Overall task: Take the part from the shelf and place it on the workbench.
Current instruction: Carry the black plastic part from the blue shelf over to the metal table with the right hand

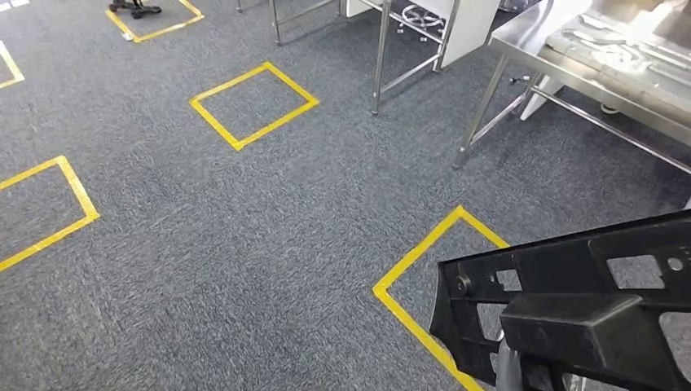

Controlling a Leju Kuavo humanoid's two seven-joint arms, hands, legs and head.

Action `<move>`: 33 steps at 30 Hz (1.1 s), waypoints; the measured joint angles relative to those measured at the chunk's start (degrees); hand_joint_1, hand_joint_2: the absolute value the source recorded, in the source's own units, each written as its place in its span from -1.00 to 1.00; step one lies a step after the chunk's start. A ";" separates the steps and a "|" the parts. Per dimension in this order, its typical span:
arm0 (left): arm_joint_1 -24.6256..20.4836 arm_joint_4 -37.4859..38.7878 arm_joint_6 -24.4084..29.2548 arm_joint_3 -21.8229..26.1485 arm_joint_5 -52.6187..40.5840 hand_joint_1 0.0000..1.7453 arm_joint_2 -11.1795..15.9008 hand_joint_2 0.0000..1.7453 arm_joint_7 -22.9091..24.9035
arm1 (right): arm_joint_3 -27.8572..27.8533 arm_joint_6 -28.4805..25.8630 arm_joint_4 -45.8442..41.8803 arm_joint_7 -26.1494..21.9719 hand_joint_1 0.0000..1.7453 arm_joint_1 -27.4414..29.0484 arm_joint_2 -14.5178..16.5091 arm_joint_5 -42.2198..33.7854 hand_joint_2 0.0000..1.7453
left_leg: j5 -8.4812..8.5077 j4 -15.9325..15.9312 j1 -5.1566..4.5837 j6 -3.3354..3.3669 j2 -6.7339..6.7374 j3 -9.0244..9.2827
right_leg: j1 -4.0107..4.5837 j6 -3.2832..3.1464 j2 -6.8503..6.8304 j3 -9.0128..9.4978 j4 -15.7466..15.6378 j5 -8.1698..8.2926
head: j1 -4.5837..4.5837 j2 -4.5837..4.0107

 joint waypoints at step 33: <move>0.43 -0.39 -0.39 0.06 -0.55 -1.00 -0.02 -1.00 -0.28 | -0.33 0.07 -0.02 0.11 1.00 0.49 0.59 0.12 1.00 | -0.13 0.21 0.21 -0.20 1.58 -0.30 | -0.50 0.73 -1.76 -3.90 8.06 -3.15 | 0.11 -0.01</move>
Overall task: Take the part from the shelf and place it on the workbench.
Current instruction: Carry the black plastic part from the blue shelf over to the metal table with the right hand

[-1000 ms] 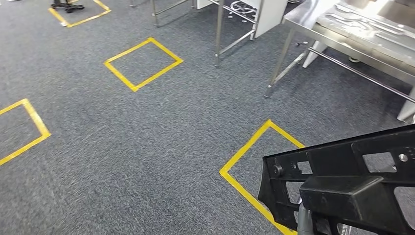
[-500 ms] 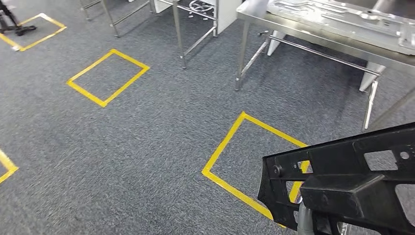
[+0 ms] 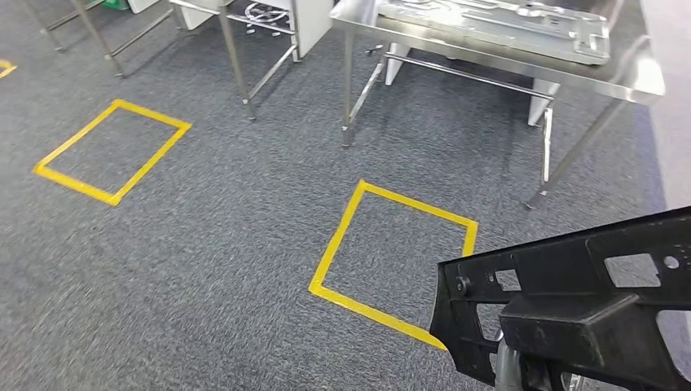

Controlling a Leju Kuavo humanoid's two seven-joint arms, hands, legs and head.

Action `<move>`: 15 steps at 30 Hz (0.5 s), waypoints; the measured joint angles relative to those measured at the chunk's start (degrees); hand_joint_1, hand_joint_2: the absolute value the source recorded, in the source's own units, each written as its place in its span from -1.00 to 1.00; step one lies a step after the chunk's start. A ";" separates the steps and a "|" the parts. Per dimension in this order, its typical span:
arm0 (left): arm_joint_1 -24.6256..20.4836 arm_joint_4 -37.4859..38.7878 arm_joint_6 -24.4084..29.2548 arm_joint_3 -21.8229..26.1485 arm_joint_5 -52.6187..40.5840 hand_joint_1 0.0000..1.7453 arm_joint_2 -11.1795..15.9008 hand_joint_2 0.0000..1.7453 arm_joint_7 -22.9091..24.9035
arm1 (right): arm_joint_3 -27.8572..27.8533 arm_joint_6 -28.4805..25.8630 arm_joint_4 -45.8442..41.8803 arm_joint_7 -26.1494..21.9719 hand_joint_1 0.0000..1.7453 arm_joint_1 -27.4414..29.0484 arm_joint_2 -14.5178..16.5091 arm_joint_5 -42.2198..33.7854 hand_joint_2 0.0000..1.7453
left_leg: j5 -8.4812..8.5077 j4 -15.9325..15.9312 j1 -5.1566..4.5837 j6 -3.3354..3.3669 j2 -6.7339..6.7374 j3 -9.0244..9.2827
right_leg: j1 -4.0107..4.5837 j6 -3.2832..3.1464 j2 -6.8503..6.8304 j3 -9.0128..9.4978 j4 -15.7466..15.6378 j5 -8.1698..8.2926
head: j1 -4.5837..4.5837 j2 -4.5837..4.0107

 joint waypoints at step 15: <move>-0.12 0.00 -1.17 0.02 0.03 -1.00 0.14 -1.00 -0.10 | -0.37 0.67 0.04 0.69 1.00 -0.02 0.36 0.24 1.00 | -9.03 15.07 -0.09 -3.16 -0.77 -5.03 | 0.22 -3.57 0.38 8.16 -16.46 7.95 | -0.44 0.00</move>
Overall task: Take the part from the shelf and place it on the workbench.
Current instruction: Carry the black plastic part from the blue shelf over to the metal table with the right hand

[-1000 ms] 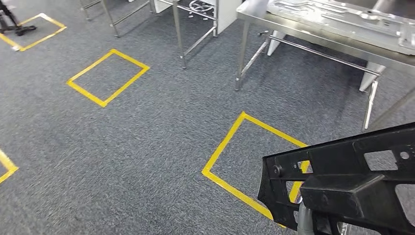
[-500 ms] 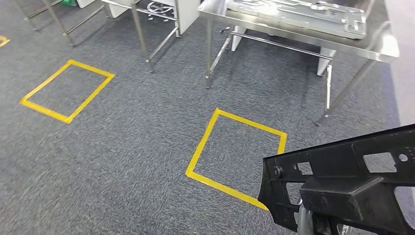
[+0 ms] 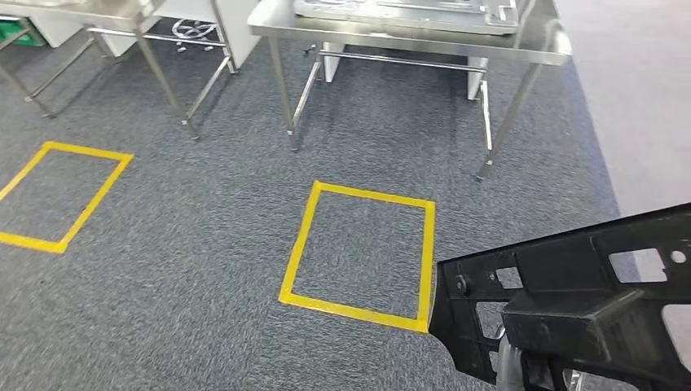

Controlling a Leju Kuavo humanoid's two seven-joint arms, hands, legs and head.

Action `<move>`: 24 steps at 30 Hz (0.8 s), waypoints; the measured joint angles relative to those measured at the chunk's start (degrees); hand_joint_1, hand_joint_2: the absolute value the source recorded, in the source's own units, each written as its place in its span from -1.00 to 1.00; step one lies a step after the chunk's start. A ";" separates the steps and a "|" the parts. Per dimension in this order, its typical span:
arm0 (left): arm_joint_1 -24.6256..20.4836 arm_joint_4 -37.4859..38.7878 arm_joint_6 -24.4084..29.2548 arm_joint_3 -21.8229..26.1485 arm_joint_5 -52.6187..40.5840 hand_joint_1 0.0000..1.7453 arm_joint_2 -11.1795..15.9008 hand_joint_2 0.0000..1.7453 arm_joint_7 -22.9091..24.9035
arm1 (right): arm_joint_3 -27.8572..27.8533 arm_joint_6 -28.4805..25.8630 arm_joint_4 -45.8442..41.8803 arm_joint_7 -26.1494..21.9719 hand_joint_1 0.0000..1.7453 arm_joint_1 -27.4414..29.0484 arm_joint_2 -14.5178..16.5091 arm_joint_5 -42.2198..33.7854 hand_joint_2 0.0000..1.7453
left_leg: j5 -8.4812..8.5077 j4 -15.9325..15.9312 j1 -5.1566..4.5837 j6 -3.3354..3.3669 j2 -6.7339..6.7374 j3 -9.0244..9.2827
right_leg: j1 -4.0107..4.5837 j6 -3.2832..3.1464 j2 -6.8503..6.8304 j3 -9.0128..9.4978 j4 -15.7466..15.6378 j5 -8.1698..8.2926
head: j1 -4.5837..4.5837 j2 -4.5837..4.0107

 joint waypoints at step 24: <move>-0.02 0.00 -2.77 0.14 -0.02 -1.00 0.54 -1.00 0.33 | -0.09 -3.08 0.97 1.92 1.00 -0.26 0.39 2.56 1.00 | 4.84 -15.66 0.08 0.91 0.41 10.49 | 0.08 1.70 -1.56 -3.05 2.28 0.33 | 0.78 0.02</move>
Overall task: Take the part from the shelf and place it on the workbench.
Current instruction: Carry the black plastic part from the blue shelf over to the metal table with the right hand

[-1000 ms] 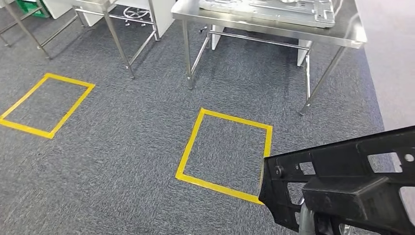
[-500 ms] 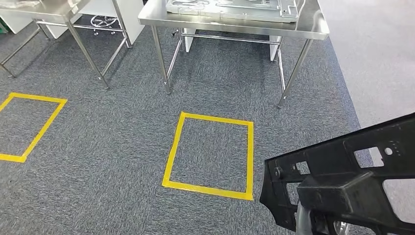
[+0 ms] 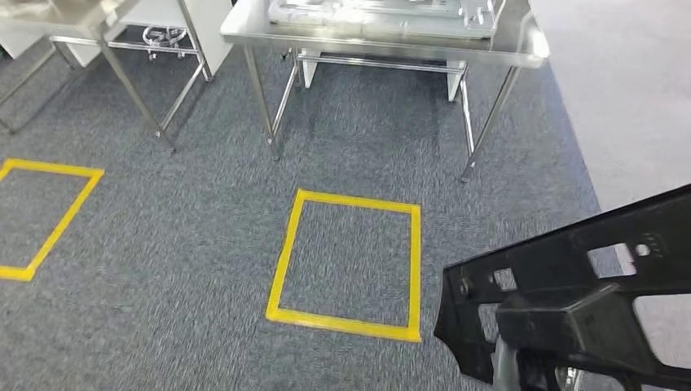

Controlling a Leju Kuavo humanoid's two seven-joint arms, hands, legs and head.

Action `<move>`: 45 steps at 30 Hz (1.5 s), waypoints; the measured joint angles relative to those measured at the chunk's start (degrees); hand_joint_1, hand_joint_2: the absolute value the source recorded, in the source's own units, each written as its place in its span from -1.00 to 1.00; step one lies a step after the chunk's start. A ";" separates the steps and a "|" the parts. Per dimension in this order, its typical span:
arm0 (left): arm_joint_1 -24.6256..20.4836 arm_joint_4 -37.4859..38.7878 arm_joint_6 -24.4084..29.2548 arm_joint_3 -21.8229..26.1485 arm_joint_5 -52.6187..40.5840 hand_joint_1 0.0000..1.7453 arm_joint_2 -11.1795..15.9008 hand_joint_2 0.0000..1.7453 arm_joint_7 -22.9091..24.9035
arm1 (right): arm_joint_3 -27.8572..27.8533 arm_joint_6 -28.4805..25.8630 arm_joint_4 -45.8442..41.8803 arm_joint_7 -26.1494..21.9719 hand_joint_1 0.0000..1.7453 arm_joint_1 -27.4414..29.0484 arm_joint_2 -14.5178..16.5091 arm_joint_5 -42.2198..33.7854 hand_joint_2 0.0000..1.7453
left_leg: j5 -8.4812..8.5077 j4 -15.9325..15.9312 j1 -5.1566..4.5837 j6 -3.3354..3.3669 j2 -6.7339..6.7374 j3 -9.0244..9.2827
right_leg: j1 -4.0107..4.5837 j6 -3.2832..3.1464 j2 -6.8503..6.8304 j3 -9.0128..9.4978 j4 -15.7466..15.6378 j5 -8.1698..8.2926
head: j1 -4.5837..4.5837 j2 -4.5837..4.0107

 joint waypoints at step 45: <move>0.05 0.04 -1.67 0.16 -2.54 -1.00 1.33 -1.00 0.00 | -2.16 -10.27 3.34 9.07 1.00 -5.09 -0.73 10.19 1.00 | 3.10 6.19 -1.21 2.10 -0.96 -10.40 | 0.96 -2.06 1.37 7.22 0.00 -6.14 | -0.49 -0.02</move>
